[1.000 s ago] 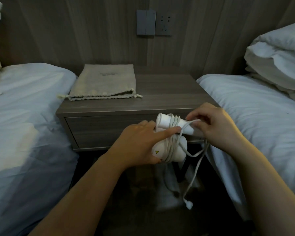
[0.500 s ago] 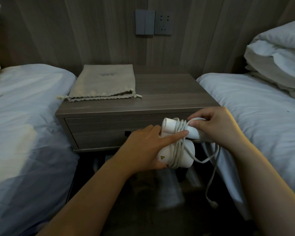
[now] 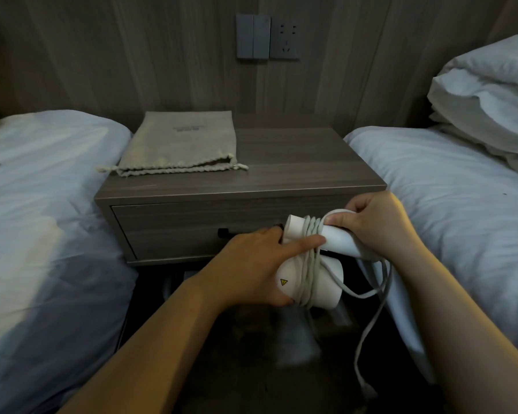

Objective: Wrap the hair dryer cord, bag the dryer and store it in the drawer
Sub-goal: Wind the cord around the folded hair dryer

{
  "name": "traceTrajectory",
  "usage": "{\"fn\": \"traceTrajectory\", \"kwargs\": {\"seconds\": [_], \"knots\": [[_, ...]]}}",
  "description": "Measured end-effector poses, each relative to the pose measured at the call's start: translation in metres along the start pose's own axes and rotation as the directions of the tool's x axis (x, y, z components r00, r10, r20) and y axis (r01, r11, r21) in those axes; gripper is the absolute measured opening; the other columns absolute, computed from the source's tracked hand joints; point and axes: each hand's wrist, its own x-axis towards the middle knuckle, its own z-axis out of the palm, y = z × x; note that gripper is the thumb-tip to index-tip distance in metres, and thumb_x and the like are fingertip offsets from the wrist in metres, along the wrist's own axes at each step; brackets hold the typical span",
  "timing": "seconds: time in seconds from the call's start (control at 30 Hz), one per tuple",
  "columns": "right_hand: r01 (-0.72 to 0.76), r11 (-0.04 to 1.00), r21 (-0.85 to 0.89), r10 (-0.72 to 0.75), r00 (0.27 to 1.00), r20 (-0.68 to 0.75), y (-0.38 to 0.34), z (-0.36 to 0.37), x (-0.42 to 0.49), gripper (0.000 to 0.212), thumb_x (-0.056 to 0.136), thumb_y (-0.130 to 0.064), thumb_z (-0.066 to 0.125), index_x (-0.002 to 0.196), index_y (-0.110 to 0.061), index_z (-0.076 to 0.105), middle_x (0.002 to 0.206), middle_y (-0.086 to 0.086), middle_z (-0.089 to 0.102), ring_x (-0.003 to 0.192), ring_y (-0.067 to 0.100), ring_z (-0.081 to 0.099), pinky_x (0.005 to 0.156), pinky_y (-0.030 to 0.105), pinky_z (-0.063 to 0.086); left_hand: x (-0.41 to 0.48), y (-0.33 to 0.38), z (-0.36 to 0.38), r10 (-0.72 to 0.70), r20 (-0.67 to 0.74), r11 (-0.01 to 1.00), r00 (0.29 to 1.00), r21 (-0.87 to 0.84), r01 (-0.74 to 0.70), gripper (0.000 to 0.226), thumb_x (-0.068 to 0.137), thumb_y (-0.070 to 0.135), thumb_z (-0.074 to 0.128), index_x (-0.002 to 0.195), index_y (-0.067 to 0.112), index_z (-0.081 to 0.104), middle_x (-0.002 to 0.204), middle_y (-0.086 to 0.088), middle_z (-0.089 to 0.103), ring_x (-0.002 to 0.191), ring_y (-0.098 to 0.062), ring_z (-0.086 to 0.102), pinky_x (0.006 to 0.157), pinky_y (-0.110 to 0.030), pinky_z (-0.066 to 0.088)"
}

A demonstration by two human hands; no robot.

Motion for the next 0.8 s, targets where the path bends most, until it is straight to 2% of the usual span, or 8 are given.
{"fn": "traceTrajectory", "kwargs": {"seconds": [0.13, 0.27, 0.33, 0.43, 0.53, 0.63, 0.73, 0.8], "knots": [[0.058, 0.998, -0.031, -0.054, 0.992, 0.118, 0.007, -0.002, 0.006, 0.038, 0.07, -0.038, 0.075, 0.049, -0.01, 0.062, 0.047, 0.009, 0.051, 0.046, 0.009, 0.04, 0.045, 0.021, 0.03, 0.0, -0.005, -0.005, -0.025, 0.066, 0.995, 0.998, -0.098, 0.031, 0.098, 0.066, 0.057, 0.069, 0.138, 0.055, 0.003, 0.134, 0.001, 0.044, 0.117, -0.017, 0.047, 0.092, -0.035, 0.045], [-0.083, 0.963, 0.257, -0.014, 0.934, 0.356, 0.022, -0.013, 0.011, 0.028, 0.075, -0.025, 0.074, 0.05, -0.017, 0.064, 0.043, -0.006, 0.049, 0.042, 0.003, 0.04, 0.046, 0.021, 0.031, -0.001, -0.008, -0.008, -0.059, 0.114, 0.987, 0.992, -0.143, 0.075, 0.099, 0.065, 0.055, 0.073, 0.138, 0.057, 0.006, 0.139, 0.006, 0.04, 0.12, -0.015, 0.044, 0.095, -0.03, 0.04], [-0.228, 0.868, 0.44, -0.004, 0.884, 0.468, 0.031, -0.012, 0.012, 0.021, 0.063, -0.028, 0.082, 0.06, -0.012, 0.068, 0.05, -0.002, 0.058, 0.047, 0.005, 0.049, 0.052, 0.025, 0.038, -0.002, -0.009, -0.008, -0.08, 0.115, 0.98, 0.99, -0.172, 0.099, 0.1, 0.064, 0.054, 0.074, 0.138, 0.057, 0.008, 0.139, 0.008, 0.04, 0.12, -0.013, 0.043, 0.095, -0.028, 0.038], [-0.358, 0.728, 0.585, -0.066, 0.812, 0.58, 0.047, -0.01, 0.018, 0.058, 0.035, -0.043, 0.091, 0.076, -0.006, 0.075, 0.07, 0.006, 0.072, 0.063, 0.01, 0.065, 0.061, 0.022, 0.054, -0.003, -0.014, -0.008, -0.12, 0.133, 0.963, 0.984, -0.223, 0.148, 0.1, 0.063, 0.053, 0.076, 0.137, 0.059, 0.008, 0.134, 0.007, 0.044, 0.117, -0.014, 0.046, 0.095, -0.03, 0.041], [-0.451, 0.578, 0.68, -0.161, 0.754, 0.637, 0.058, -0.009, 0.021, 0.059, 0.04, -0.036, 0.092, 0.086, -0.002, 0.074, 0.091, 0.013, 0.074, 0.081, 0.018, 0.071, 0.07, 0.025, 0.057, -0.004, -0.02, -0.01, -0.147, 0.135, 0.945, 0.98, -0.273, 0.18, 0.101, 0.061, 0.051, 0.078, 0.136, 0.06, 0.011, 0.133, 0.007, 0.046, 0.117, -0.014, 0.046, 0.095, -0.033, 0.042], [-0.424, 0.543, 0.725, -0.151, 0.8, 0.581, 0.056, -0.005, 0.02, 0.027, 0.058, -0.026, 0.085, 0.072, -0.007, 0.073, 0.096, 0.012, 0.074, 0.084, 0.021, 0.07, 0.07, 0.028, 0.057, -0.004, -0.024, -0.012, -0.164, 0.139, 0.932, 0.977, -0.303, 0.2, 0.101, 0.059, 0.05, 0.079, 0.135, 0.06, 0.013, 0.137, 0.007, 0.045, 0.119, -0.014, 0.046, 0.097, -0.037, 0.043], [-0.141, 0.84, 0.523, 0.018, 0.972, 0.234, 0.045, 0.003, 0.02, 0.023, 0.082, -0.015, 0.066, 0.06, -0.011, 0.069, 0.053, -0.004, 0.068, 0.048, 0.006, 0.057, 0.051, 0.02, 0.046, -0.004, -0.028, -0.012, -0.173, 0.143, 0.925, 0.974, -0.315, 0.211, 0.1, 0.059, 0.047, 0.081, 0.136, 0.058, 0.018, 0.139, 0.008, 0.046, 0.119, -0.013, 0.047, 0.097, -0.034, 0.043], [-0.025, 0.928, 0.372, 0.024, 1.0, 0.008, 0.042, 0.008, 0.023, 0.03, 0.083, -0.017, 0.066, 0.054, -0.011, 0.063, 0.036, -0.007, 0.056, 0.034, 0.001, 0.044, 0.04, 0.014, 0.038, -0.005, -0.029, -0.01, -0.169, 0.15, 0.917, 0.974, -0.339, 0.211, 0.1, 0.059, 0.045, 0.082, 0.135, 0.059, 0.019, 0.139, 0.012, 0.045, 0.115, -0.01, 0.048, 0.095, -0.031, 0.044]]}}
